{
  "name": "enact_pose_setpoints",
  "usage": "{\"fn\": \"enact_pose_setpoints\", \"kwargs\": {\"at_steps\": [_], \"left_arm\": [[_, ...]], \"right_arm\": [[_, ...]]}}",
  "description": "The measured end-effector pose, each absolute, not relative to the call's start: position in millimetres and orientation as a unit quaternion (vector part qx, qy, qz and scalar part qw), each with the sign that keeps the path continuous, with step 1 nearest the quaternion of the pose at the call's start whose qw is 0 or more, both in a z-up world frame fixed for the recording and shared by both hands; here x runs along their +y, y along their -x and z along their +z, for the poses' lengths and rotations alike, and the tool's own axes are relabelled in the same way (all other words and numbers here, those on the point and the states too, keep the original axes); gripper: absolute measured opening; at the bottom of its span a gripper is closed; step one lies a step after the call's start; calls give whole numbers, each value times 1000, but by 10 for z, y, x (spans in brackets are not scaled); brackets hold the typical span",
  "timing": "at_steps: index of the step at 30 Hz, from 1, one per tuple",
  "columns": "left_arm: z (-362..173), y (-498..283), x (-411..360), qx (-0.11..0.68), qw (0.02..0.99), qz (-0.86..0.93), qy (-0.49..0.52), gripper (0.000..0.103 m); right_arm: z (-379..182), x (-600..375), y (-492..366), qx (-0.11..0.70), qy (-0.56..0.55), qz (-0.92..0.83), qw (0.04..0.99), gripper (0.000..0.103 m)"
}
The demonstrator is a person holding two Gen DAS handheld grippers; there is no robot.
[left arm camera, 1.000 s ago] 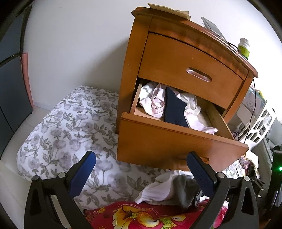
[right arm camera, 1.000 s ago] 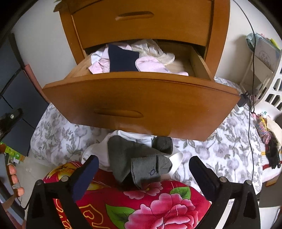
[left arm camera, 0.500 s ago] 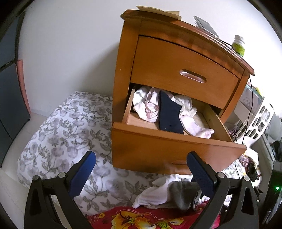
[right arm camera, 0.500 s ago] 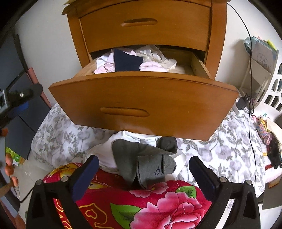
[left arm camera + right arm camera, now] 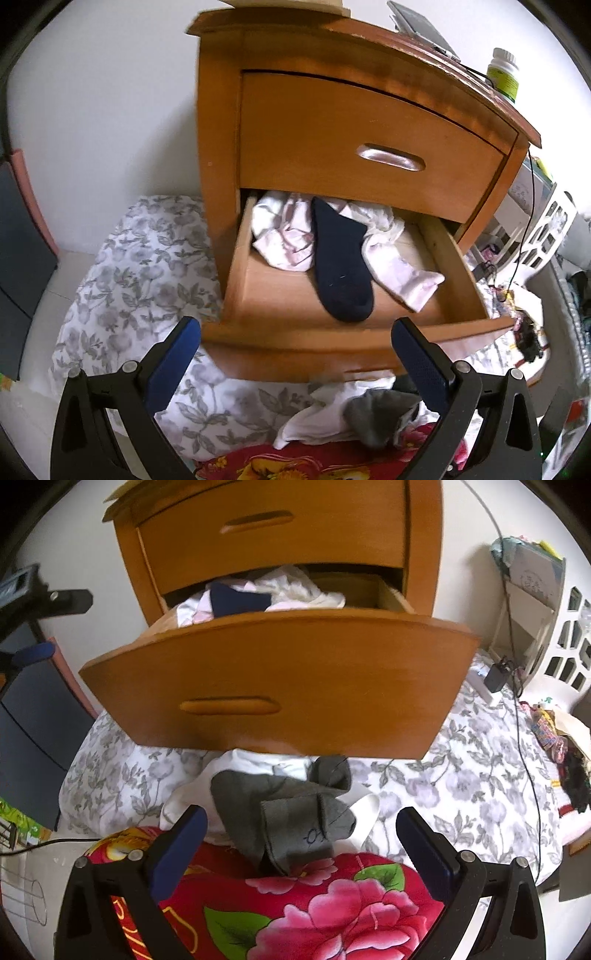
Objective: Organize soft objects
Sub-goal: 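Withdraw the right tool from the placed grey socks, then reach the left tool into the drawer toward the navy sock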
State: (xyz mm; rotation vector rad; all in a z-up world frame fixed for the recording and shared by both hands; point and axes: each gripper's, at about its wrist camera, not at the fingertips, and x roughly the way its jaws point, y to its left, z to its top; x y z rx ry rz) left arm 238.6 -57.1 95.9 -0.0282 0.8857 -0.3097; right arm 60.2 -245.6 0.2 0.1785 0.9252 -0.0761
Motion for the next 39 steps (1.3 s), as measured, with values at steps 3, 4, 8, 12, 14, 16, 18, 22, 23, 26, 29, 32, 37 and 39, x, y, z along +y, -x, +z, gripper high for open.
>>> {"fn": "enact_pose_setpoints", "kwargs": {"at_steps": [3,4,8,12,14,16,18,22,23,26,29,32,37,39], "left_arm": [[990,-2584,-666,445,884,-140,6,103],[993,-2640,-702,450,883,-136,2,103],[950,-2851,-849,476,868,-141,4,103],[838,-3045,-1032,500,856,-127,-11,102],[766,-3163,-1111,518,846,-129,-9,103],[713,-3258,-1161,530,840,-118,-8,102],[670,-3343,-1214,538,835,-111,-15,103],[565,-3497,-1295,552,828,-94,-21,103],[520,-3535,-1322,557,826,-87,-24,102],[406,-3615,-1372,574,814,-81,-16,102],[307,-3682,-1443,587,806,-72,-24,102],[249,-3739,-1556,595,799,-64,-57,102],[190,-3828,-1787,611,784,-75,-85,102],[149,-3846,-1895,617,776,-81,-100,102]], "right_arm": [[61,-2508,-581,429,-88,-47,898,103],[80,-2526,-571,423,-88,-51,900,103],[132,-2570,-541,405,-82,-64,908,103],[163,-2594,-522,394,-83,-66,913,103],[165,-2592,-520,391,-81,-65,915,103],[152,-2585,-522,391,-82,-60,915,103],[128,-2585,-528,392,-86,-55,914,103],[60,-2605,-544,399,-92,-55,911,103],[37,-2607,-551,402,-94,-54,909,103],[5,-2596,-547,406,-95,-51,907,103],[-9,-2585,-546,407,-94,-48,907,103],[-16,-2579,-547,408,-95,-45,907,103],[-52,-2587,-566,412,-97,-43,905,103],[-63,-2587,-572,414,-98,-42,904,103]]}}
